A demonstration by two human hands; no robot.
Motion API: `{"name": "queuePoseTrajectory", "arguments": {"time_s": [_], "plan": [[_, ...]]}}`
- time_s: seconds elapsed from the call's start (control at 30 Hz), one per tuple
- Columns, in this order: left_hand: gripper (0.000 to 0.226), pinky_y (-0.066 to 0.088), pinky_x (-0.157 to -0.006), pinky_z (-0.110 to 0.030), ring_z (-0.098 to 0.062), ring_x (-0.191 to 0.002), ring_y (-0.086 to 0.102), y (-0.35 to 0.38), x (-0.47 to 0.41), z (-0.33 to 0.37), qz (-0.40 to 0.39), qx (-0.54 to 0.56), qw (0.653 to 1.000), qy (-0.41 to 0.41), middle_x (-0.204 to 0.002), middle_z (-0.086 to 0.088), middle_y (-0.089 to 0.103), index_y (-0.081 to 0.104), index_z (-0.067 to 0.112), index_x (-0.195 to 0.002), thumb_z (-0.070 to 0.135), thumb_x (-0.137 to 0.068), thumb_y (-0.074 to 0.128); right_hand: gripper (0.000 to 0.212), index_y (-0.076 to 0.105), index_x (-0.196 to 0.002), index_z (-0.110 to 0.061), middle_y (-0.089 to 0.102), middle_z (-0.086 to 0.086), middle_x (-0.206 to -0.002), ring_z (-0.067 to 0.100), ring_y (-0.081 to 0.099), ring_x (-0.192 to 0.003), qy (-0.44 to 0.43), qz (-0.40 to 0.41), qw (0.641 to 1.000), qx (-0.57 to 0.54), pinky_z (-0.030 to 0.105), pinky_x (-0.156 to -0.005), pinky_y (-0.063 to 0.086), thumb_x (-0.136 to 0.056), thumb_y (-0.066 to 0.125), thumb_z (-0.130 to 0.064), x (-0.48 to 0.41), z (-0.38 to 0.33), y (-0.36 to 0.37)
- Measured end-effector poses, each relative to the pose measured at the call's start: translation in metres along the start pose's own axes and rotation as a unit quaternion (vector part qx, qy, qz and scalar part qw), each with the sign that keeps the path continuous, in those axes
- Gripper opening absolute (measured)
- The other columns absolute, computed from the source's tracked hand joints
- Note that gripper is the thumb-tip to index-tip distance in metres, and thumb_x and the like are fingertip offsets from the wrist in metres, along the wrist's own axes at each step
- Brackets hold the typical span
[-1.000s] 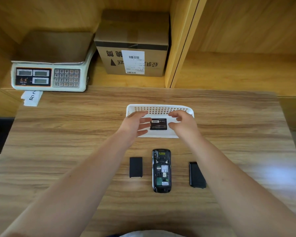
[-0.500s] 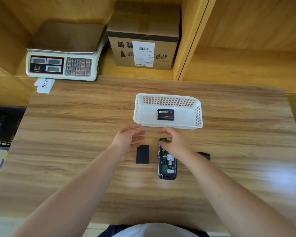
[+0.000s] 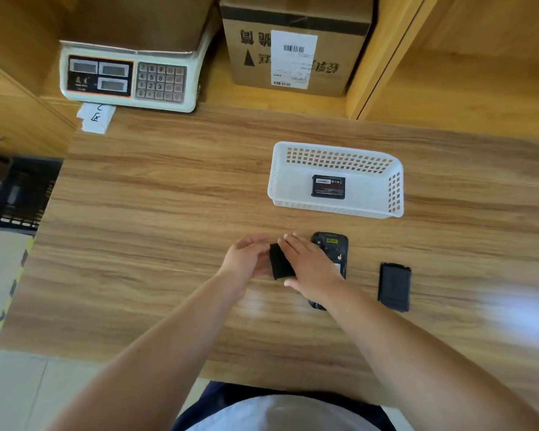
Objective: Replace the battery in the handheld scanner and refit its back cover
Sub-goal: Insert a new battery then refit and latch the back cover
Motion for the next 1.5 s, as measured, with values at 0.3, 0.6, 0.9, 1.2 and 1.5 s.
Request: {"name": "queuePoseTrajectory", "arguments": {"time_s": [0.3, 0.6, 0.9, 1.2, 1.5], "plan": [[0.029, 0.060, -0.079, -0.041, -0.023, -0.095, 0.072, -0.002, 0.000, 0.006, -0.038, -0.040, 0.998, -0.007, -0.109, -0.012, 0.071, 0.063, 0.018, -0.117, 0.008, -0.090, 0.063, 0.084, 0.020, -0.152, -0.020, 0.030, 0.000, -0.154, 0.018, 0.030, -0.140, -0.005, 0.032, 0.984, -0.173, 0.028, -0.112, 0.026, -0.083, 0.068, -0.030, 0.011, 0.002, -0.016], [0.023, 0.061, -0.069, -0.042, -0.027, -0.085, 0.070, 0.037, 0.016, 0.027, -0.106, 0.001, 0.994, -0.033, -0.098, -0.018, 0.070, 0.067, 0.007, -0.109, -0.001, -0.087, 0.064, 0.074, 0.042, -0.134, -0.043, 0.054, -0.013, -0.133, 0.005, 0.056, -0.117, 0.067, 0.103, 0.891, -0.438, 0.034, -0.105, 0.044, -0.070, 0.078, -0.041, 0.055, 0.024, -0.045], [0.011, 0.058, -0.050, -0.023, -0.021, -0.071, 0.062, 0.081, 0.031, 0.034, -0.118, 0.010, 0.989, -0.092, -0.088, -0.016, 0.064, 0.065, 0.000, -0.100, 0.002, -0.089, 0.062, 0.067, 0.059, -0.125, -0.027, 0.064, -0.006, -0.126, 0.007, 0.061, -0.116, 0.089, 0.182, 0.801, -0.564, 0.028, -0.104, 0.045, -0.064, 0.084, -0.017, 0.094, 0.050, -0.051], [0.015, 0.053, -0.038, -0.023, -0.017, -0.038, 0.062, 0.095, 0.038, 0.027, -0.110, 0.028, 0.981, -0.157, -0.063, -0.016, 0.064, 0.060, -0.003, -0.091, 0.009, -0.086, 0.068, 0.032, 0.067, -0.114, -0.006, 0.072, 0.008, -0.110, -0.001, 0.069, -0.093, 0.102, 0.278, 0.793, -0.532, 0.014, -0.085, 0.051, -0.083, 0.070, -0.004, 0.110, 0.052, -0.046], [0.012, 0.059, -0.049, -0.025, -0.019, -0.056, 0.067, 0.103, 0.049, 0.030, -0.148, 0.014, 0.983, -0.107, -0.076, -0.014, 0.066, 0.063, -0.001, -0.096, 0.006, -0.088, 0.066, 0.037, 0.068, -0.116, -0.013, 0.068, 0.005, -0.122, 0.018, 0.062, -0.116, 0.124, 0.254, 0.652, -0.704, 0.042, -0.103, 0.046, -0.084, 0.064, -0.031, 0.118, 0.053, -0.049]]}}
Point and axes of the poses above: each hand's wrist, its own x-axis away from the middle knuckle, its own y-axis out of the palm, z = x × y, the point moved 1 cm from there along -x, towards the middle knuckle
